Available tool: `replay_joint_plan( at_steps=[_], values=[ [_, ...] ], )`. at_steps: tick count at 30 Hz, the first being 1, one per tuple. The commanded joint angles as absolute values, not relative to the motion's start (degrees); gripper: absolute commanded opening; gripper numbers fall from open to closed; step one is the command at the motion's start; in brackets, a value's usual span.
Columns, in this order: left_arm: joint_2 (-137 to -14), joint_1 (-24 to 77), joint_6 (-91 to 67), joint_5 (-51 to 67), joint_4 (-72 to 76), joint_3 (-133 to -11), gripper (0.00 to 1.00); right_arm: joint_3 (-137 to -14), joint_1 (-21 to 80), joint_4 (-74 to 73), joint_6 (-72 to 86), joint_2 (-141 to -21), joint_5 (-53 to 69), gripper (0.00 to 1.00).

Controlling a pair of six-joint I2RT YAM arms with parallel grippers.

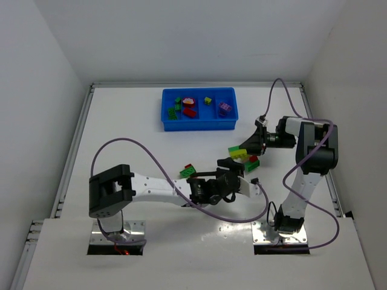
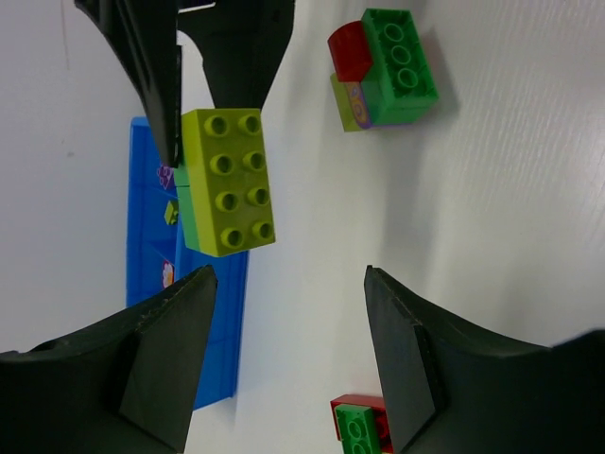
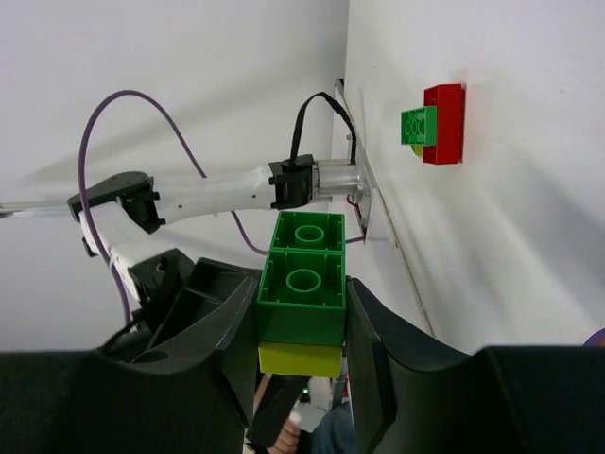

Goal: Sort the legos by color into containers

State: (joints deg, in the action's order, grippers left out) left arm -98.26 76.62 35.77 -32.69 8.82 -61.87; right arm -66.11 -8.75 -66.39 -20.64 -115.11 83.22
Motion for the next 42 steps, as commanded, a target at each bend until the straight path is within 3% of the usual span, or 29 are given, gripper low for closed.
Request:
replay_joint_plan(
  at_steps=[1, 8, 12, 16, 17, 20, 34, 35, 36, 37, 38, 39, 40, 42],
  values=[
    [-99.58, 77.78, 37.18, -35.51, 13.18, -63.28, 0.7, -67.5, -8.35, -65.92, -19.07, -114.7, 91.49, 0.0],
    [-103.0, 77.78, 39.55, -37.27, 16.61, -63.9, 0.68, -64.17, -7.83, -61.28, -14.42, -110.75, 91.49, 0.0],
    [-104.06, 77.78, 40.78, -38.06, 19.51, -63.9, 0.62, -62.58, -7.21, -57.31, -10.55, -109.08, 91.49, 0.0],
    [-105.2, 77.17, 41.31, -38.58, 20.13, -64.42, 0.35, -61.87, -6.59, -55.99, -9.14, -108.46, 91.49, 0.0],
    [-105.21, 77.17, 41.31, -38.58, 20.13, -64.95, 0.19, -61.87, -6.59, -55.99, -9.14, -108.46, 91.49, 0.0],
    [-105.21, 77.17, 40.79, -39.11, 20.13, -64.95, 0.0, -61.87, -6.59, -55.99, -9.14, -108.46, 91.49, 0.0],
    [-104.06, 90.61, 34.19, -39.2, 14.77, -60.47, 0.0, -68.2, -8.34, -66.18, -18.72, -115.84, 91.49, 0.0],
    [-104.67, 91.14, 34.19, -40.16, 14.77, -60.47, 0.02, -68.2, -8.35, -66.18, -19.24, -115.84, 91.49, 0.0],
    [-104.68, 91.14, 34.19, -41.04, 14.77, -60.47, 0.11, -68.2, -8.35, -66.18, -19.25, -115.84, 91.49, 0.0],
    [-104.68, 91.14, 34.19, -42.18, 14.77, -60.47, 0.41, -67.33, -8.96, -66.18, -19.25, -115.06, 91.49, 0.0],
    [-104.68, 91.14, 34.19, -42.8, 15.81, -59.86, 0.59, -66.54, -8.96, -66.18, -19.25, -115.05, 91.49, 0.0],
    [-104.16, 91.14, 34.19, -43.41, 16.43, -59.85, 0.93, -66.53, -9.49, -65.66, -19.25, -114.44, 91.49, 0.0],
    [-104.15, 91.14, 34.19, -43.94, 17.04, -59.85, 0.99, -66.53, -9.49, -65.65, -19.25, -114.43, 91.49, 0.0],
    [-104.15, 90.53, 35.06, -44.64, 18.01, -59.16, 0.99, -65.83, -9.49, -65.65, -19.25, -113.82, 91.49, 0.0]
  ],
)
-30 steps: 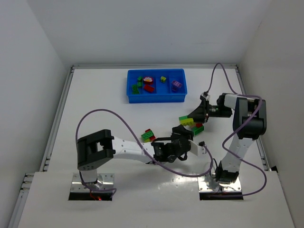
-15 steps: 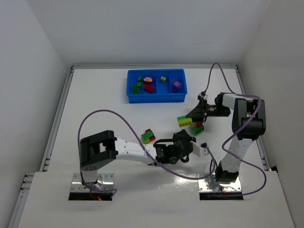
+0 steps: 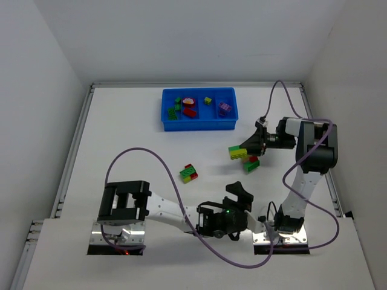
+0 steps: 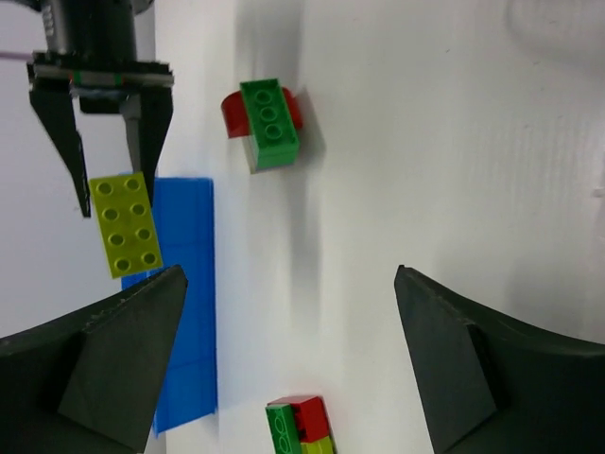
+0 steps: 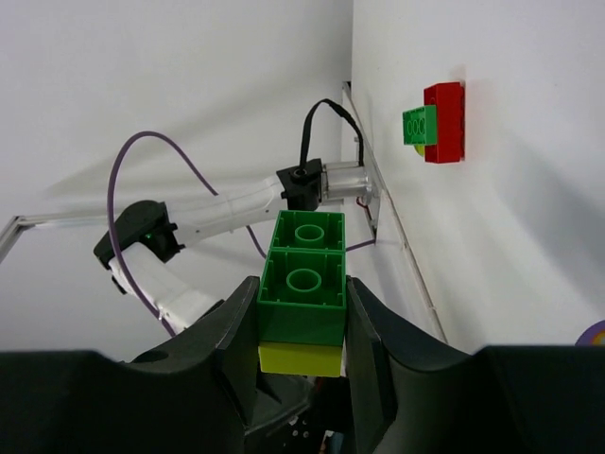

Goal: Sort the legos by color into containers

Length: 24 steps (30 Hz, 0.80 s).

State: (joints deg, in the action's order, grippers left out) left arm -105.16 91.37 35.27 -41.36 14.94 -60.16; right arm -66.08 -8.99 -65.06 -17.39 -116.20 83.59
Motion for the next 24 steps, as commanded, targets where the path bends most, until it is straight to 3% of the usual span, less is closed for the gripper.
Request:
replay_joint_plan(
  at_steps=[1, 6, 16, 24],
  values=[
    [-103.63, 90.53, 35.59, -45.69, 18.89, -59.15, 0.99, -65.22, -9.49, -64.87, -18.73, -113.3, 91.49, 0.0],
    [-103.62, 88.95, 38.93, -47.37, 22.5, -58.1, 0.98, -61.53, -9.49, -57.93, -11.88, -110.39, 91.49, 0.0],
    [-103.1, 84.91, 43.23, -48.43, 27.94, -58.1, 0.84, -54.15, -8.26, -45.62, 0.52, -104.59, 91.49, 0.0],
    [-104.67, 83.14, 47.46, -48.96, 32.61, -57.04, 0.84, -52.83, -8.26, -43.25, 3.24, -102.84, 90.97, 0.0]
  ],
)
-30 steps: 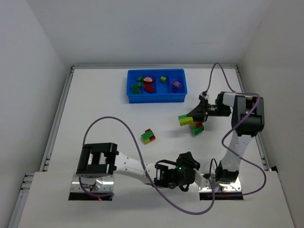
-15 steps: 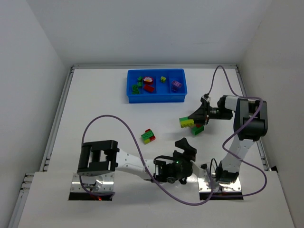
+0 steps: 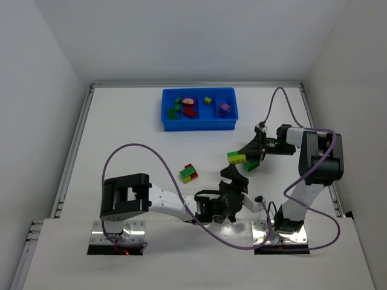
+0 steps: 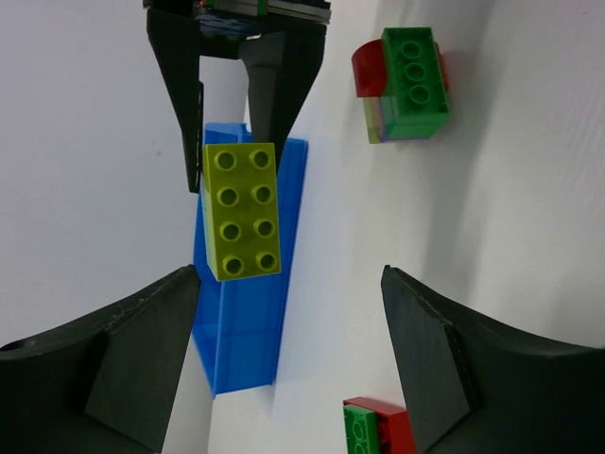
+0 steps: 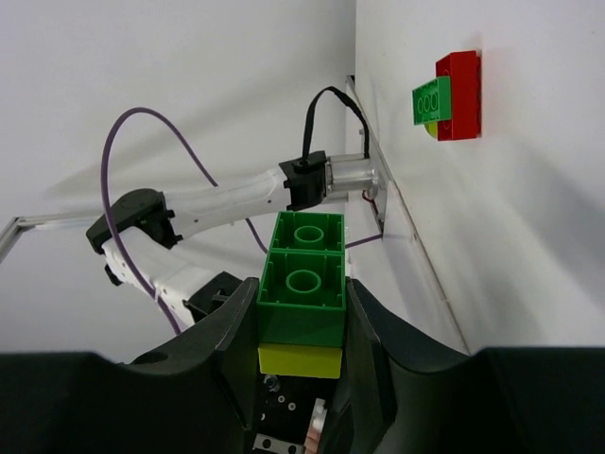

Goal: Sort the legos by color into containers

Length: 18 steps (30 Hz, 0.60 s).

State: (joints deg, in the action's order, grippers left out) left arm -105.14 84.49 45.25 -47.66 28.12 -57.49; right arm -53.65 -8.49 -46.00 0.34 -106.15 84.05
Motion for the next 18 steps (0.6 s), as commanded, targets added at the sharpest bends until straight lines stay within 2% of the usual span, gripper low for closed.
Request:
replay_joint_plan(
  at_steps=[1, 9, 12, 14, 15, 18],
  values=[
    [-104.68, 82.62, 48.16, -48.96, 33.39, -57.04, 0.83, -52.82, -8.26, -42.72, 3.77, -102.83, 90.97, 0.0],
    [-107.14, 79.9, 49.92, -48.43, 35.51, -56.51, 0.81, -51.07, -7.73, -40.35, 5.71, -100.47, 90.97, 0.0],
    [-108.36, 78.84, 50.45, -48.43, 36.12, -56.51, 0.73, -51.06, -7.73, -39.55, 7.21, -99.94, 90.97, 0.0],
    [-108.37, 78.84, 50.97, -48.43, 37.52, -55.99, 0.63, -50.54, -7.21, -38.5, 7.73, -99.93, 90.97, 0.0],
    [-108.89, 78.84, 50.98, -48.43, 37.53, -55.99, 0.54, -50.54, -7.21, -38.5, 8.26, -99.93, 90.97, 0.0],
    [-109.42, 78.84, 51.5, -48.43, 38.06, -55.99, 0.42, -50.54, -7.21, -38.5, 8.26, -99.93, 90.97, 0.0]
  ],
)
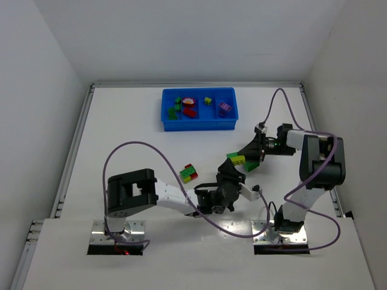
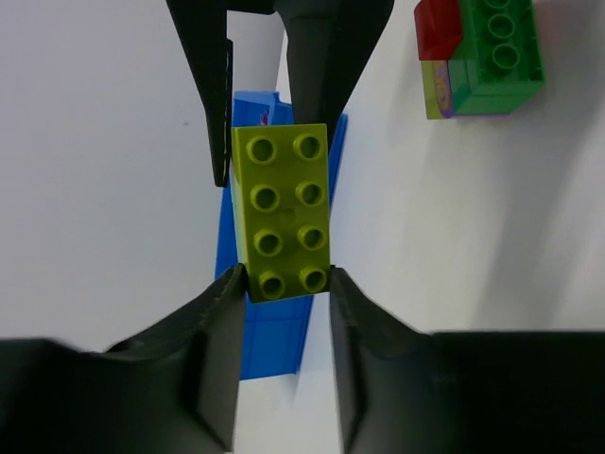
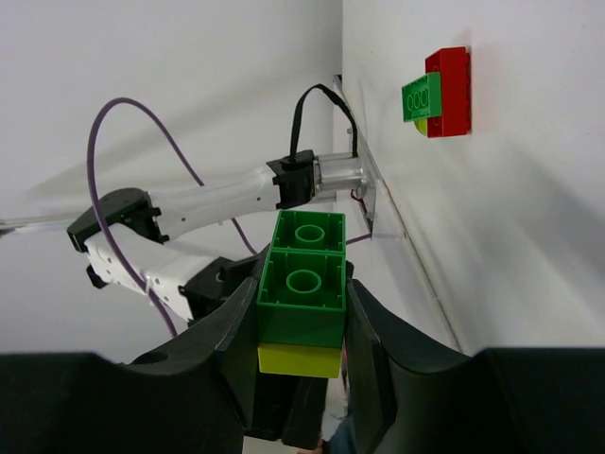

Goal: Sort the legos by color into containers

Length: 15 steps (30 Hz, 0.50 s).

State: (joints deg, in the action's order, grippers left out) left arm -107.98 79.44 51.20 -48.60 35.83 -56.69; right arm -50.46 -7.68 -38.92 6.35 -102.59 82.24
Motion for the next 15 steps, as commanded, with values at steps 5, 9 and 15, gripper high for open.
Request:
replay_joint_plan(
  at_steps=[5, 9, 15],
  values=[
    [-109.95, 78.84, 51.5, -48.43, 38.67, -54.93, 0.18, -50.54, -6.68, -37.97, 8.79, -100.45, 90.97, 0.0],
    [-108.73, 81.12, 51.5, -48.43, 38.67, -53.01, 0.13, -51.94, -6.68, -39.98, 7.65, -102.38, 91.49, 0.0],
    [-107.67, 86.47, 47.3, -48.96, 35.88, -52.47, 0.03, -53.7, -6.68, -43.15, 3.96, -103.71, 91.49, 0.0]
  ],
)
